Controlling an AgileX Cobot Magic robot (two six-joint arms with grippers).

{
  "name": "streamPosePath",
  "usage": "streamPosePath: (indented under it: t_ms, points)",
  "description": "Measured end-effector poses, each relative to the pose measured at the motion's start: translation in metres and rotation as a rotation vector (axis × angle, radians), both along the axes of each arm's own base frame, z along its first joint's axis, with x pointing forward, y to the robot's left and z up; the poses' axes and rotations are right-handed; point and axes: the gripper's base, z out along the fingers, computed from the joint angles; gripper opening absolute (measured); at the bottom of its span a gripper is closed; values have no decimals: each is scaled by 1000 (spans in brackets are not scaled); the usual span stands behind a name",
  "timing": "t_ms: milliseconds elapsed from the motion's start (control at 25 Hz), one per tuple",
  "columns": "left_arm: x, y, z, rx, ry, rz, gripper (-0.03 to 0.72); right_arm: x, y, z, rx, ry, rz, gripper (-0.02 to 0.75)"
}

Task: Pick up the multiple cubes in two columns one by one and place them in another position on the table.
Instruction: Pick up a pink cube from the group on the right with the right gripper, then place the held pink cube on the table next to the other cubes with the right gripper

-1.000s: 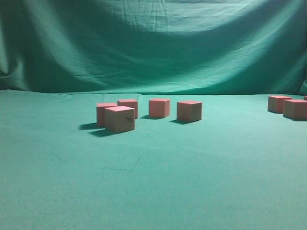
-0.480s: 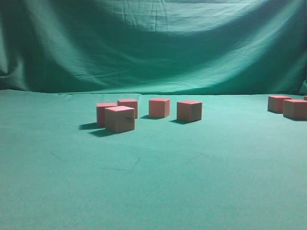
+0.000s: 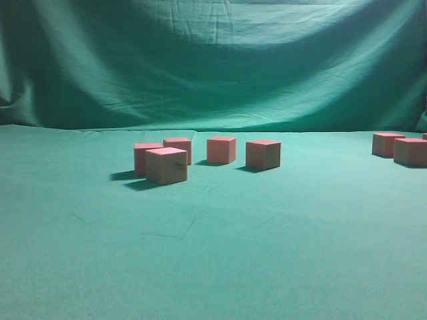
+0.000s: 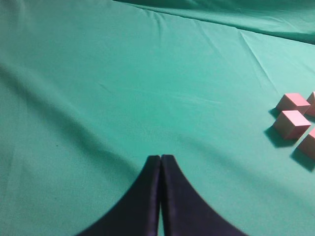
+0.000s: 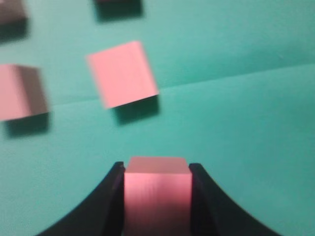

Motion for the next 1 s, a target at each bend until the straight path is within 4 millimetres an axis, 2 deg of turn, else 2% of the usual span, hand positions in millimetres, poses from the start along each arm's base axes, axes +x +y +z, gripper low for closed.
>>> streamPosePath:
  t_ms: [120, 240, 320, 560, 720, 840, 1000]
  points:
    - [0, 0, 0, 0, 0, 0, 0, -7, 25, 35, 20, -11, 90, 271]
    - [0, 0, 0, 0, 0, 0, 0, -19, 71, 62, 44, -40, 252, 271]
    - [0, 0, 0, 0, 0, 0, 0, -30, 107, 71, 62, -53, 368, 271]
    - [0, 0, 0, 0, 0, 0, 0, -63, 197, 69, 69, -37, 694, 271]
    - [0, 0, 0, 0, 0, 0, 0, -71, 247, 65, 57, -84, 913, 271]
    - [0, 0, 0, 0, 0, 0, 0, -73, 274, 51, 41, -84, 1032, 271]
    - [0, 0, 0, 0, 0, 0, 0, -71, 294, 30, 21, -55, 1121, 271]
